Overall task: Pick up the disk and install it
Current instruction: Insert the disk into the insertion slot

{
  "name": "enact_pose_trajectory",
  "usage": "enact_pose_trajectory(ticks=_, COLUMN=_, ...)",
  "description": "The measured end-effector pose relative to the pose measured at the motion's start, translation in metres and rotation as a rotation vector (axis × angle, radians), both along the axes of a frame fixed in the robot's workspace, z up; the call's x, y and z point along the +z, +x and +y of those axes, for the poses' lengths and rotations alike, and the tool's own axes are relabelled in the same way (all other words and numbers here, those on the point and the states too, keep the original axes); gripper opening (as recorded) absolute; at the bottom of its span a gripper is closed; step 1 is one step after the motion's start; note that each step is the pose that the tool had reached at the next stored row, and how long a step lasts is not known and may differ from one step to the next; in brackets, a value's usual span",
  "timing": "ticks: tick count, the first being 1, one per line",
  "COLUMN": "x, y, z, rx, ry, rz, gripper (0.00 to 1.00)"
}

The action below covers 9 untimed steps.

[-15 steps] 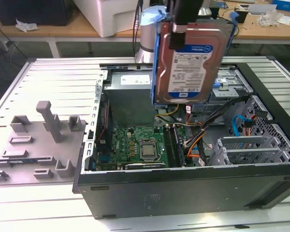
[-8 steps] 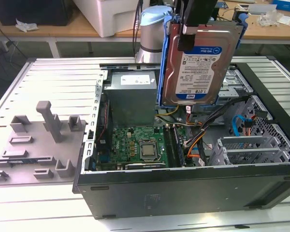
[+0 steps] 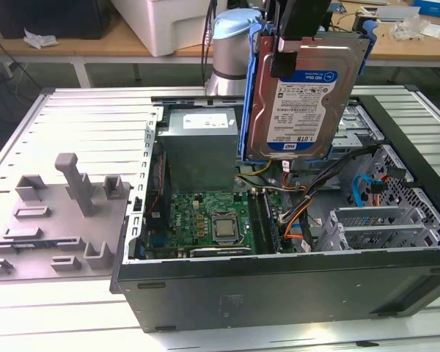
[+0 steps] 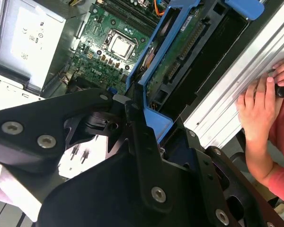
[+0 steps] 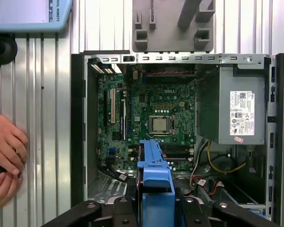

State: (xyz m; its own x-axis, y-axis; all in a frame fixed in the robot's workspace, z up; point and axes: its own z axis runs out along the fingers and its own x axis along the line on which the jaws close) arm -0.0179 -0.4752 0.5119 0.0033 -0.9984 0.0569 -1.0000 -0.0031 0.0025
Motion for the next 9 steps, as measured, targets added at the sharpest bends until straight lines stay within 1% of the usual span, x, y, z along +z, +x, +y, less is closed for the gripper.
enact_pose_trajectory(ticks=3, x=0.0000, y=0.000, z=0.0000, rx=0.000, ry=0.0000, rz=0.0000, gripper=0.36)
enact_pose_trajectory(ticks=5, x=-0.0001, y=0.000, z=-0.0012, rx=0.000, ry=0.0004, rz=0.0000, gripper=0.36)
enact_pose_trajectory(ticks=7, x=-0.0001, y=0.001, z=-0.0044, rx=0.000, ry=0.0012, rz=0.0000, gripper=0.36)
enact_pose_trajectory(ticks=9, x=-0.0001, y=0.003, z=-0.0112, rx=0.000, ry=0.0048, rz=0.0000, gripper=0.36)
